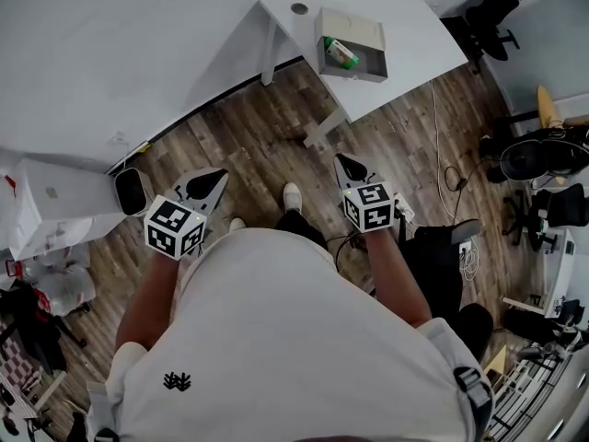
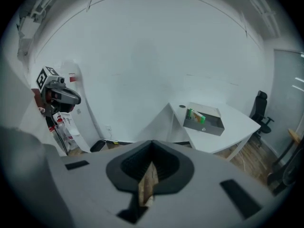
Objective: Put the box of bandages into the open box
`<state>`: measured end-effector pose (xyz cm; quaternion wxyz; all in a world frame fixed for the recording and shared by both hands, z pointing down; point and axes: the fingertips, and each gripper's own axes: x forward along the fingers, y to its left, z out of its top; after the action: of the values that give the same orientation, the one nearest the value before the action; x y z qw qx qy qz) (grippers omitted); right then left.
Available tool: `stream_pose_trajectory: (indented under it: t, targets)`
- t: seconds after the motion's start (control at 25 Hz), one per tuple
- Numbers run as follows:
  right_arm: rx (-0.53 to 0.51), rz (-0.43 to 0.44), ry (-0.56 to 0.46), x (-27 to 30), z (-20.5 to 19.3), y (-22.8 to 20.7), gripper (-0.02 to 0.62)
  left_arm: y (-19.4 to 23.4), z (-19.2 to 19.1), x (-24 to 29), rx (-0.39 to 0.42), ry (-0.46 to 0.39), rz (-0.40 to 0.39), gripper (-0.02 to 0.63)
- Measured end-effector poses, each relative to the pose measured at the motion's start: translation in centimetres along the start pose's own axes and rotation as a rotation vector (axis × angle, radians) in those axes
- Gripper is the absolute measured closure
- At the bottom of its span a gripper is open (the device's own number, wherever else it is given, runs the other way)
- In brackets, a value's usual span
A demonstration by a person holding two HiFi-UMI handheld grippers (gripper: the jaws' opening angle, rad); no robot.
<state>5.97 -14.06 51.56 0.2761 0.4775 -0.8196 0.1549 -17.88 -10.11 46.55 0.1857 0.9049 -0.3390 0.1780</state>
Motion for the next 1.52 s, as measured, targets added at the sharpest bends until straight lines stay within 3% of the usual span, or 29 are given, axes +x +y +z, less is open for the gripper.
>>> stream_pose_trajectory:
  t: [0.24,0.6,1.52]
  targets:
    - [0.017,0.038,0.003,-1.3,-1.9,4.5,0.589,-0.2,-1.2,-0.8,-0.004,0.008,-0.03,0.598]
    - [0.019,0.046,-0.002,-2.4,-2.2,7.5,0.589,-0.6,-1.9,-2.1,0.005,-0.003,-0.06,0.598]
    - [-0.009,0.079,-0.004,-2.0,-1.4,9.2,0.589,0.0,-3.2,-3.6,-0.03,0.003,-0.031,0.598]
